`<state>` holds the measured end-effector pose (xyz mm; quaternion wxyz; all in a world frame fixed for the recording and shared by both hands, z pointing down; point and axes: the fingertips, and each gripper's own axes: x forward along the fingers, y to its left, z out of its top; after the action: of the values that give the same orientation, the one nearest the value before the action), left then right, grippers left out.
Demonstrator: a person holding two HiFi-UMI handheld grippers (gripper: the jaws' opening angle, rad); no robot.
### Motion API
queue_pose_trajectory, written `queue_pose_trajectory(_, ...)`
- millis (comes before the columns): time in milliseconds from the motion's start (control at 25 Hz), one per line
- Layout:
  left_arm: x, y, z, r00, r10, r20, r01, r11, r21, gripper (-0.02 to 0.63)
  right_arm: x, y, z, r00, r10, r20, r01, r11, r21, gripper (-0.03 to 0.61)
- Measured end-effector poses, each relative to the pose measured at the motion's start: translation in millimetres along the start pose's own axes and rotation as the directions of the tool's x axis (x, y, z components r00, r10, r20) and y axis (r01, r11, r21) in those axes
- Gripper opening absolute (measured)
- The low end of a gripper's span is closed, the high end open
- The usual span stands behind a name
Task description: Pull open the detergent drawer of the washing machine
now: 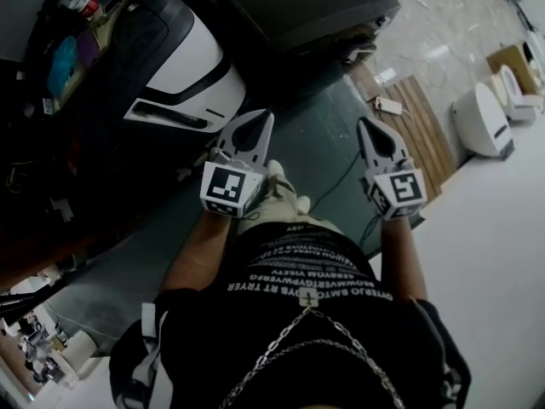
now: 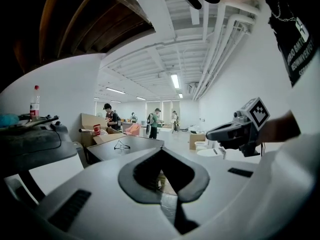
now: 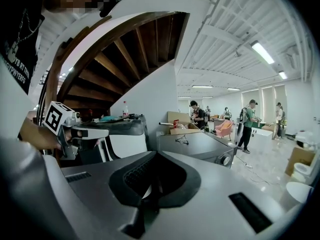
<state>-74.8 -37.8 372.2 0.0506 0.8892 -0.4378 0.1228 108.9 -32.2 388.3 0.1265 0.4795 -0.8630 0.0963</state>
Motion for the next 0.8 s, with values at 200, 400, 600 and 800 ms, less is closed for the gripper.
queue_pose_trajectory(200,21.9,16.2,8.3,1.0,-0.005,-0.005,0.005,1.0,0.025,-0.006,20.3,-13.4,12.1,1.0,-0.009,-0.018,0.009,1.0,-0.018,0.002)
queue_pose_trajectory(400,39.6,35.6,16.6,1.0,-0.013,0.003,0.013,1.0,0.013,-0.006,42.8,-23.7,27.0,1.0,-0.016,-0.019,0.015,1.0,-0.027,0.002)
queue_pose_trajectory(600,56.6,58.3,20.8,0.999,-0.028,-0.016,0.028,0.999,0.03,-0.006,68.6,-29.2,38.4,1.0,-0.015,-0.01,0.015,1.0,-0.02,0.002)
queue_pose_trajectory(800,71.7,79.8,14.2,0.998,-0.041,-0.037,0.042,0.999,0.019,-0.006,94.4,-28.8,48.2,1.0,-0.007,0.006,0.007,1.0,-0.014,0.002)
